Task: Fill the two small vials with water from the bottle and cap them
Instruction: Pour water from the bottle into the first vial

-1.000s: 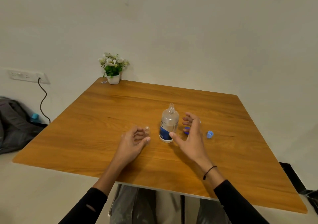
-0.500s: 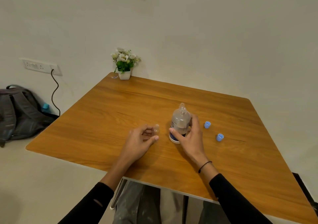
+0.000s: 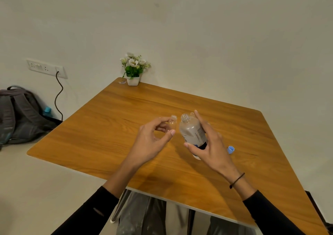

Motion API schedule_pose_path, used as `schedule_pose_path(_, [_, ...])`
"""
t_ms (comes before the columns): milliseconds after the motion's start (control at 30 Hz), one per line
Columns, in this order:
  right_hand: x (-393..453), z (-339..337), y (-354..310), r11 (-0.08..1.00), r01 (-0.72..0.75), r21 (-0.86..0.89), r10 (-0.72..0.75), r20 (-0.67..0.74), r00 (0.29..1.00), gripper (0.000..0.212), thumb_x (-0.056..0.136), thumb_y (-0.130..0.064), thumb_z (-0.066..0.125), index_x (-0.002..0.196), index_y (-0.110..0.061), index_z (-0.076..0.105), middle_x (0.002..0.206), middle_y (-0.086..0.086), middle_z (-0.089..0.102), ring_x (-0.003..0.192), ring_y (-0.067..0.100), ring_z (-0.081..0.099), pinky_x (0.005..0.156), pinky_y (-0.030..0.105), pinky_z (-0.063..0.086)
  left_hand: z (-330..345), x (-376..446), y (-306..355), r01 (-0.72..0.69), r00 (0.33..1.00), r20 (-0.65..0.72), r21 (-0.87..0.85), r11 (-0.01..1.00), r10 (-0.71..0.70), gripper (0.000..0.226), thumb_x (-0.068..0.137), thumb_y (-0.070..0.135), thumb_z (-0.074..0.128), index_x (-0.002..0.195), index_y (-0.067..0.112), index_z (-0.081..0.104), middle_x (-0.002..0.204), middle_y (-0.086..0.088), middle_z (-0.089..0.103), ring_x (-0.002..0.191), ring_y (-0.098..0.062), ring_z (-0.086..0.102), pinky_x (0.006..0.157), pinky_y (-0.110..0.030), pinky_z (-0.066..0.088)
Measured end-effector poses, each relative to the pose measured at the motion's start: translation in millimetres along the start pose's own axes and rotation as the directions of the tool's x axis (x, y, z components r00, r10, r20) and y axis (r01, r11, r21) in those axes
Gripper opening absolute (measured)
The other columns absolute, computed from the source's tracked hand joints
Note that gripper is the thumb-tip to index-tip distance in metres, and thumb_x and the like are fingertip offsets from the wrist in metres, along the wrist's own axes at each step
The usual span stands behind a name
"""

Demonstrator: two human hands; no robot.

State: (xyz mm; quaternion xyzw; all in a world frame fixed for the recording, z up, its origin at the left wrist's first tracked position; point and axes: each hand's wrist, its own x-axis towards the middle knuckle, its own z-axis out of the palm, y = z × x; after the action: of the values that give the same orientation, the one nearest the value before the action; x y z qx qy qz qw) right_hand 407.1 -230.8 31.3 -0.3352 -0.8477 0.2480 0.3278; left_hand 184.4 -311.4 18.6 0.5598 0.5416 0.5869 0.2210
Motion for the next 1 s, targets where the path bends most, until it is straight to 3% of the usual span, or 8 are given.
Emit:
schedule_pose_path(133, [0,-9,1,0.998,0.030,-0.059,-0.029,0.033,0.999,0.107,0.086,-0.043,0.087,0.167,-0.048,0.017,0.154,-0.015,0.053,0.133,0.014,0.055,0.103,0.047,0.056,3,-3,7,-0.021,1.000,-0.002,0.018,1.000,0.021,0.046,0.092,0.022,0.082,0.122,0.052,0.064,0.104,0.024,0.073,0.098,-0.003,0.069,0.074,-0.032,0.067])
schedule_pose_path(300, [-1,-17,1,0.992,0.029,-0.122,-0.023,0.050,0.998,0.106,0.085,-0.045,0.087,0.167,-0.046,0.020,0.152,-0.013,0.054,0.129,0.010,0.054,0.104,0.043,0.055,4,-4,2,-0.010,1.000,-0.012,0.029,1.000,0.010,0.039,0.092,0.022,0.082,0.128,0.033,0.070,0.102,0.011,0.076,0.098,-0.007,0.070,0.065,-0.014,0.056])
schedule_pose_path(433, [-2,-20,0,0.986,0.032,-0.164,-0.017,0.095,0.995,0.104,0.084,-0.048,0.086,0.166,-0.050,0.021,0.150,-0.013,0.056,0.128,0.009,0.053,0.105,0.038,0.052,5,-5,1,-0.020,1.000,0.006,0.029,0.999,0.020,0.039,0.092,0.020,0.081,0.129,0.030,0.071,0.101,0.011,0.075,0.098,-0.007,0.069,0.064,-0.012,0.054])
schedule_pose_path(733, [-1,-20,2,0.982,0.031,-0.185,-0.007,0.128,0.992,0.105,0.083,-0.050,0.087,0.165,-0.052,0.022,0.152,-0.014,0.055,0.128,0.010,0.055,0.104,0.044,0.055,3,-8,-5,-0.030,0.999,0.021,0.053,0.998,0.028,0.039,0.092,0.021,0.082,0.127,0.033,0.070,0.102,0.011,0.075,0.098,-0.003,0.068,0.068,-0.012,0.056])
schedule_pose_path(900, [-1,-21,2,0.979,0.035,-0.202,-0.004,0.152,0.988,0.103,0.082,-0.050,0.087,0.164,-0.052,0.024,0.153,-0.016,0.053,0.127,0.008,0.054,0.104,0.042,0.055,5,-10,-10,-0.026,1.000,0.014,0.058,0.998,0.026,0.037,0.092,0.022,0.081,0.127,0.027,0.072,0.102,0.009,0.075,0.098,-0.003,0.068,0.066,-0.013,0.057])
schedule_pose_path(1000, [1,-25,4,0.973,0.042,-0.225,-0.003,0.171,0.985,0.102,0.081,-0.056,0.084,0.164,-0.052,0.024,0.153,-0.015,0.053,0.129,0.012,0.055,0.106,0.048,0.053,5,-10,-12,-0.034,0.999,0.015,0.064,0.997,0.033,0.037,0.092,0.023,0.081,0.128,0.024,0.073,0.102,0.008,0.075,0.098,-0.004,0.069,0.067,-0.013,0.057])
